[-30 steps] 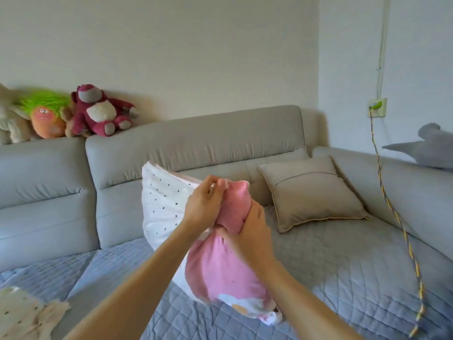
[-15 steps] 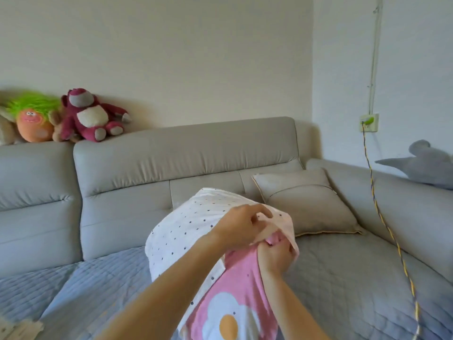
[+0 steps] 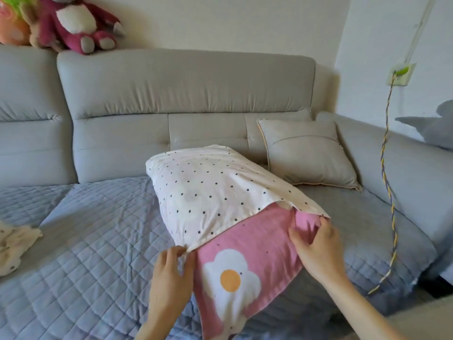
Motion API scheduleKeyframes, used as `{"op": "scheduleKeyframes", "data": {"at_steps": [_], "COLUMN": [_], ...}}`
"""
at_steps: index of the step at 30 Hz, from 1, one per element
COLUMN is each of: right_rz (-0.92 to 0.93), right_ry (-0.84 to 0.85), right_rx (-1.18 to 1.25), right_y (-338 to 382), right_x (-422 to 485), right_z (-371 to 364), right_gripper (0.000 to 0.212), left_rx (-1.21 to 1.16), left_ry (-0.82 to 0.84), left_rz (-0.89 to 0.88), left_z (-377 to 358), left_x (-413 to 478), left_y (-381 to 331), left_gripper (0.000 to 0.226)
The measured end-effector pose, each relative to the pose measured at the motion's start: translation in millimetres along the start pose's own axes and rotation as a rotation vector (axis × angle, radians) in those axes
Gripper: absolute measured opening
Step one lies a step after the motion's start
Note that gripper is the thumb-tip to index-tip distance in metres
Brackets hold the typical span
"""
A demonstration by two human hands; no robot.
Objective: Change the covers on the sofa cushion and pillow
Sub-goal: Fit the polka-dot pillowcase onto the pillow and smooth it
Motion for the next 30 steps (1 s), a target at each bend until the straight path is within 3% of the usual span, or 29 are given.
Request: {"op": "scheduleKeyframes", "data": {"at_steps": [2, 4, 6, 9, 11, 12, 14, 15, 17, 19, 21, 22, 24, 26, 28, 30], "right_rz": [0.319, 0.588, 0.779, 1.045, 1.042, 1.065, 1.113, 1.102, 1.03, 0.95, 0.785, 0.661, 0.561, 0.652, 0.721, 0.807], "right_ry": [-0.011, 0.184, 0.358, 0.187, 0.049, -0.029, -0.226, -0.32, -0.428, -0.469, -0.494, -0.485, -0.227, -0.138, 0.127, 0.105], "right_rx": [-0.202, -0.29, -0.421, -0.725, -0.744, -0.685, -0.487, -0.368, -0.171, -0.147, -0.012, 0.148, 0.366, 0.24, 0.113, -0.177], "right_y": [40.9, 74.4, 88.0, 104.4, 122.7, 136.2, 169.5, 186.9, 226.3, 270.8, 294.9, 295.3, 301.7, 309.4, 301.0, 288.2], "right_x": [-35.8, -77.5, -120.6, -161.3, -156.0, -147.3, -123.3, -107.2, -77.3, -57.9, -40.4, -30.5, -15.1, -20.2, -29.7, -50.0], "right_z": [1.5, -22.7, -57.3, -97.4, -105.5, -102.6, -73.5, -53.7, -13.7, 13.5, 44.2, 56.9, 38.7, 16.2, -32.8, -57.3], "right_gripper": [0.082, 0.087, 0.105, 0.128, 0.114, 0.096, 0.06, 0.051, 0.045, 0.047, 0.051, 0.043, 0.04, 0.054, 0.042, 0.035], "left_rx": [-0.14, -0.259, -0.345, -0.432, -0.496, -0.527, -0.593, -0.632, -0.699, -0.751, -0.795, -0.793, -0.736, -0.599, -0.369, -0.135], "left_ry": [-0.019, -0.062, -0.094, -0.146, -0.103, -0.06, 0.034, 0.071, 0.121, 0.153, 0.261, 0.34, 0.411, 0.326, 0.28, 0.398], "left_rz": [0.023, 0.05, 0.092, 0.084, 0.056, 0.041, 0.005, -0.021, -0.089, -0.172, -0.289, -0.332, -0.368, -0.353, -0.303, -0.237], "left_z": [-1.2, -0.9, -0.5, 6.2, 6.7, 6.8, 10.8, 17.0, 35.3, 55.1, 60.2, 58.1, 61.0, 78.9, 90.1, 77.2], "left_x": [-5.6, -8.9, -12.8, -7.8, 2.8, 9.5, 28.0, 40.1, 67.8, 86.3, 86.9, 83.0, 83.6, 102.6, 111.7, 91.9], "left_y": [3.7, 2.2, -1.5, -14.5, -26.9, -36.3, -65.3, -85.2, -133.4, -189.3, -247.0, -269.5, -284.3, -266.7, -224.3, -172.9], "left_gripper": [0.006, 0.01, 0.012, 0.017, 0.021, 0.022, 0.024, 0.024, 0.023, 0.022, 0.022, 0.022, 0.023, 0.025, 0.028, 0.031]}}
Point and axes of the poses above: each hand's wrist, its own x-axis towards the middle knuckle, its own z-axis out of the back of the hand, y = z × x, the point moved 10 cm from there along x, towards the middle knuckle, and after that the axes turned 9 degrees about -x, right-handed, at the moved point
